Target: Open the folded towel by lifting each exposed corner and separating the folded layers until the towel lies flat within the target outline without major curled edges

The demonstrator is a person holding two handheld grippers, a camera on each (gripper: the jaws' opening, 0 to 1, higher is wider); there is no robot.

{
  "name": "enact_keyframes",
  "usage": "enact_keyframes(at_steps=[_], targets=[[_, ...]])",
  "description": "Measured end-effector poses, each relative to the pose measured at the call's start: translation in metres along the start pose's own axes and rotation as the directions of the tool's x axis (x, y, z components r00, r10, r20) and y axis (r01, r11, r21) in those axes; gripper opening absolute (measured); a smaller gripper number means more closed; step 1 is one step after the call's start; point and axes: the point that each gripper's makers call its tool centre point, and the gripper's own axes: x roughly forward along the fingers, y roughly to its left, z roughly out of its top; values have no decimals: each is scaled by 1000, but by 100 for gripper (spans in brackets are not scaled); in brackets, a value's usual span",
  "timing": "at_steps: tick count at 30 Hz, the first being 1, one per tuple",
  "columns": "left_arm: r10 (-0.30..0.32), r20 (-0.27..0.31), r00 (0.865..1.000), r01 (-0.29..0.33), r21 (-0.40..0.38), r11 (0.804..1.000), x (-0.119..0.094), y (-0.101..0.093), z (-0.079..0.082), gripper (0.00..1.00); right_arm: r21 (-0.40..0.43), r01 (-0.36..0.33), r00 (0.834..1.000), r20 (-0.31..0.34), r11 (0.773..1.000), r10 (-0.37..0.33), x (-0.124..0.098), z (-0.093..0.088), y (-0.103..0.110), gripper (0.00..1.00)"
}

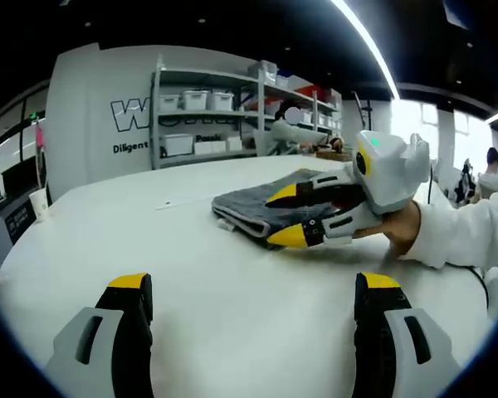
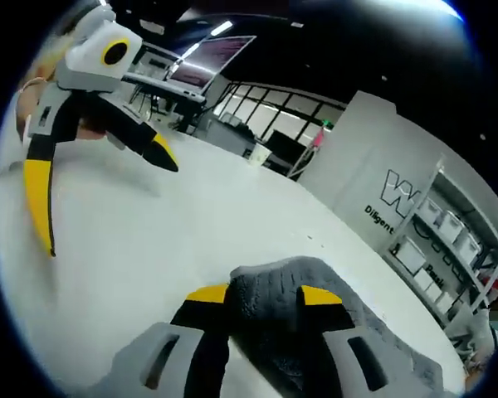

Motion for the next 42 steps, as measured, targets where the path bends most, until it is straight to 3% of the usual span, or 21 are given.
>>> enact_keyframes(at_steps=[4, 10, 14, 25, 42], targets=[[1, -3, 1000, -1, 1, 1000, 1, -1, -1, 100, 1, -36, 999, 28, 999, 36, -1, 2, 5, 2], [7, -10, 1000, -7, 2, 1000, 1, 1, -3, 100, -21, -50, 998, 47, 999, 51, -4, 1, 6, 0], [7, -13, 1000, -7, 4, 1000, 3, 3, -3, 100, 16, -43, 996, 81, 999, 41, -7, 5, -1, 0], [7, -42, 999, -6, 14, 1000, 11, 8, -7, 100, 165, 17, 985, 165, 986, -44, -24, 1, -40, 0], [21, -51, 998, -20, 25, 999, 11, 14, -9, 100, 245, 171, 970, 130, 954, -207, -51, -43, -108, 0]])
